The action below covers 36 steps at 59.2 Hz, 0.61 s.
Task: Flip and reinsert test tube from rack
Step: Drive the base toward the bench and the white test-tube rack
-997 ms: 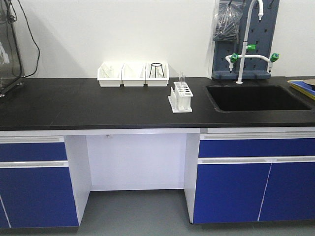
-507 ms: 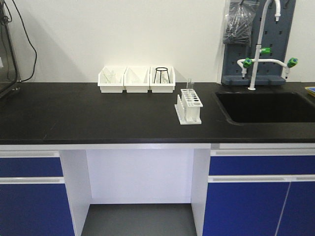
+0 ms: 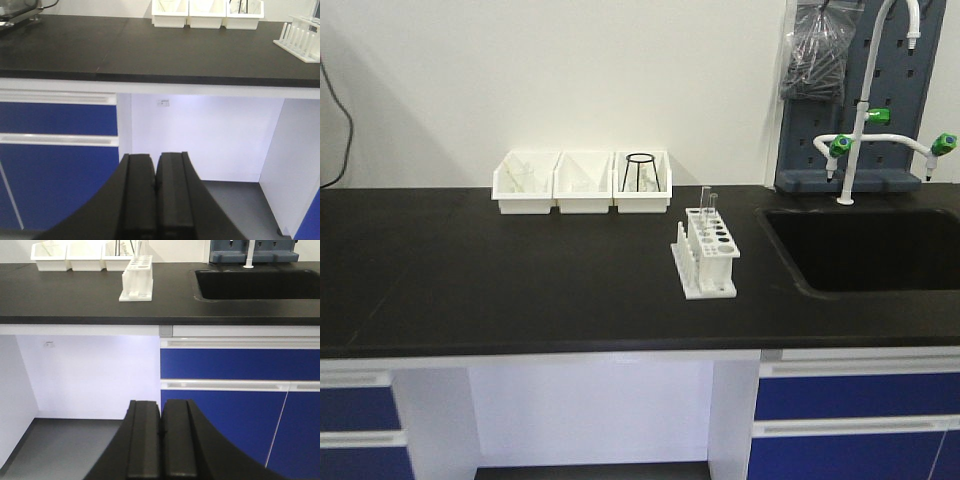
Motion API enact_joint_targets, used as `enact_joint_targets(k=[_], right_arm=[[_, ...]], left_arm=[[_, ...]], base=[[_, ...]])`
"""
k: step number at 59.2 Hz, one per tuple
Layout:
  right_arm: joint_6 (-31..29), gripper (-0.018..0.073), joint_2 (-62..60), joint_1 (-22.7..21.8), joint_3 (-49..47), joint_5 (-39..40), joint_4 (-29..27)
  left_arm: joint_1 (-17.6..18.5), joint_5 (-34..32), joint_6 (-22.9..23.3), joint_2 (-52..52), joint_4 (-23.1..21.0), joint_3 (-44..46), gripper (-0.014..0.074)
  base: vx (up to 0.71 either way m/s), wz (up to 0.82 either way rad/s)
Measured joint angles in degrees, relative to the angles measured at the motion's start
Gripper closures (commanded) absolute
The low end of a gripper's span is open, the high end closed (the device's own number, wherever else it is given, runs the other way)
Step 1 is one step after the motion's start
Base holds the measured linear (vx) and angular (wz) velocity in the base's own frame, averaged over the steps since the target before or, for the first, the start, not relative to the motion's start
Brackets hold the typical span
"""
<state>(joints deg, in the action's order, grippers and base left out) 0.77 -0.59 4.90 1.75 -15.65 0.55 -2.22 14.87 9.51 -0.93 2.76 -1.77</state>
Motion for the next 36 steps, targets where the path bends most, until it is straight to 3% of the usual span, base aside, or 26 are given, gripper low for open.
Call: enact_joint_targets(k=[36], right_arm=[[0.0, 0.0571, 0.0, 0.0, 0.0, 0.0, 0.0]], left_arm=[[0.0, 0.0, 0.0, 0.0, 0.0, 0.0, 0.0603]], base=[[0.44, -0.05]])
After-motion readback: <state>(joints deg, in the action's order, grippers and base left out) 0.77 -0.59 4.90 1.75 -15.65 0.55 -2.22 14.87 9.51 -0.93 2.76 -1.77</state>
